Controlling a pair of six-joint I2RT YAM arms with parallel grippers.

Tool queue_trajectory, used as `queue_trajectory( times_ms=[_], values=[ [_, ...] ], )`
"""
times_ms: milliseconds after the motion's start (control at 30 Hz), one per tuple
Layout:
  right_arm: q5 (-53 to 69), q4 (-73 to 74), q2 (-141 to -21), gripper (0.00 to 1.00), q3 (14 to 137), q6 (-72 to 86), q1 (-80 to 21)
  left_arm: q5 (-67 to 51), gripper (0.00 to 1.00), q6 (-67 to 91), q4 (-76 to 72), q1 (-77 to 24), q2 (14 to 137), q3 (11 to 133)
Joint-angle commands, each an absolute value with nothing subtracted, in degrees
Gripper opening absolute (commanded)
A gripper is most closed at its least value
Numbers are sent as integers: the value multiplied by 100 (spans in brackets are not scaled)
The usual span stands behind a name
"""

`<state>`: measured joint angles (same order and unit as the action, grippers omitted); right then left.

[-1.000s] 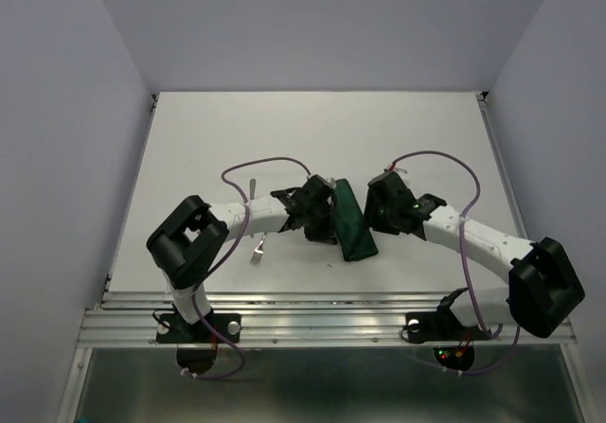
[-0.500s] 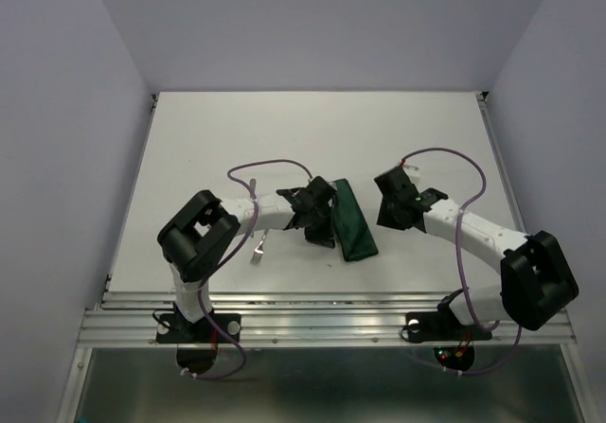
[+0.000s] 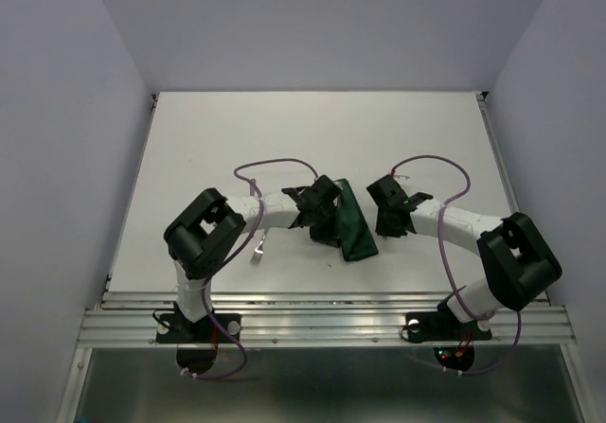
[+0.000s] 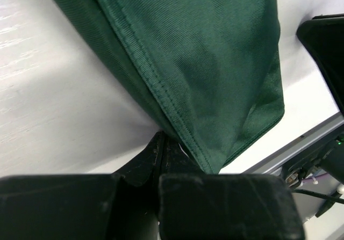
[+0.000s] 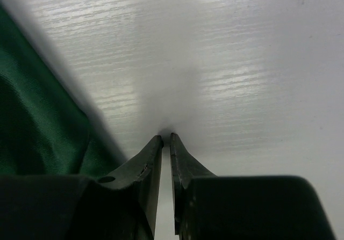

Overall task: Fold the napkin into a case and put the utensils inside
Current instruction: Smooth out the smaller rectangle-folded napkin at the center of the board.

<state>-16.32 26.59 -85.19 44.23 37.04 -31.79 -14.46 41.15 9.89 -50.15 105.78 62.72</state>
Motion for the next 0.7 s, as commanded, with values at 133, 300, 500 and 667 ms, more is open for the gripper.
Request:
queue_trajectory(
  times_ms=[133,300,500,667],
  values=[
    [-1222,2382,-8596,17,4316,3884,-3638,-1503,0,4096,1011,-5186,10696,6679],
    [-1081,2312,-8578,17,4272,4078,-3771,-1538,0,4096,1011,-5238,10740,6794],
    [-985,2241,-8517,17,4157,4236,-3875,-1582,0,4122,1011,-5326,10810,6873],
    [-975,2224,-8455,18,4043,4342,-3876,-1600,0,4157,1011,-5458,10854,6891]
  ],
)
